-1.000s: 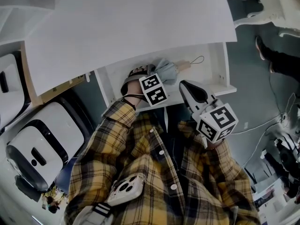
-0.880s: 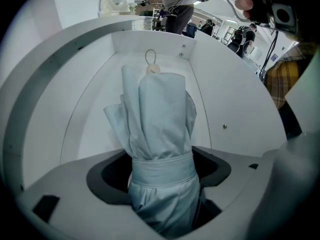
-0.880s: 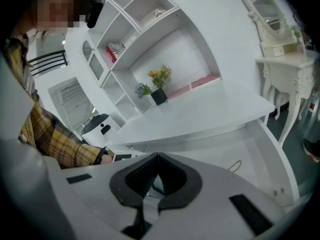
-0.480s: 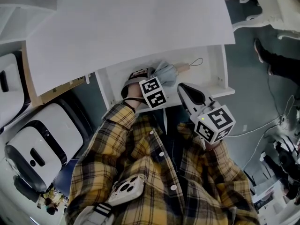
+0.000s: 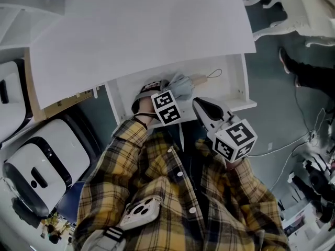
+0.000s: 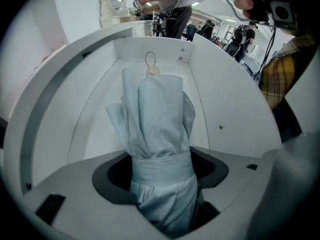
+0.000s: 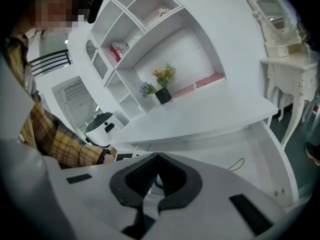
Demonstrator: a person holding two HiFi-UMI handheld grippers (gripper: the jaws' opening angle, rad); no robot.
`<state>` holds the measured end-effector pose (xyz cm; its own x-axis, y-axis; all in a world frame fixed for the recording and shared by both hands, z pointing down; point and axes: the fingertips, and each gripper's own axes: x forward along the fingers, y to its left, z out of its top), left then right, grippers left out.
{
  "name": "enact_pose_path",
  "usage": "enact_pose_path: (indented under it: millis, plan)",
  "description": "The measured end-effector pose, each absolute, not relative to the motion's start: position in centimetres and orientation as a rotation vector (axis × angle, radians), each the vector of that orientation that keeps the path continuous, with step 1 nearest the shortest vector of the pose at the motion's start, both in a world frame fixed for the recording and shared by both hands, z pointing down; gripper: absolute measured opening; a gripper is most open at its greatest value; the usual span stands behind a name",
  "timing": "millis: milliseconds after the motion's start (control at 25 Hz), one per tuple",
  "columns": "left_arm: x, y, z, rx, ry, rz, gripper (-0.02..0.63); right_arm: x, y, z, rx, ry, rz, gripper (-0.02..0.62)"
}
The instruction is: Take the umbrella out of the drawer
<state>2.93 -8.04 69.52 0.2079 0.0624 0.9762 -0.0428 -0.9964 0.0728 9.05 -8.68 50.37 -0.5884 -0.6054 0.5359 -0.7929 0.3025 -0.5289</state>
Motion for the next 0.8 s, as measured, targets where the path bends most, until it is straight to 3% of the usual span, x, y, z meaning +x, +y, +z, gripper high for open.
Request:
enact_pose_path:
  millis: [800]
  plan:
    - [2.7, -10.1, 62.5, 2.426, -0.311, 1.638, 0.322, 6.3, -10.4, 46.6, 1.136, -2.466, 1.033, 0.017]
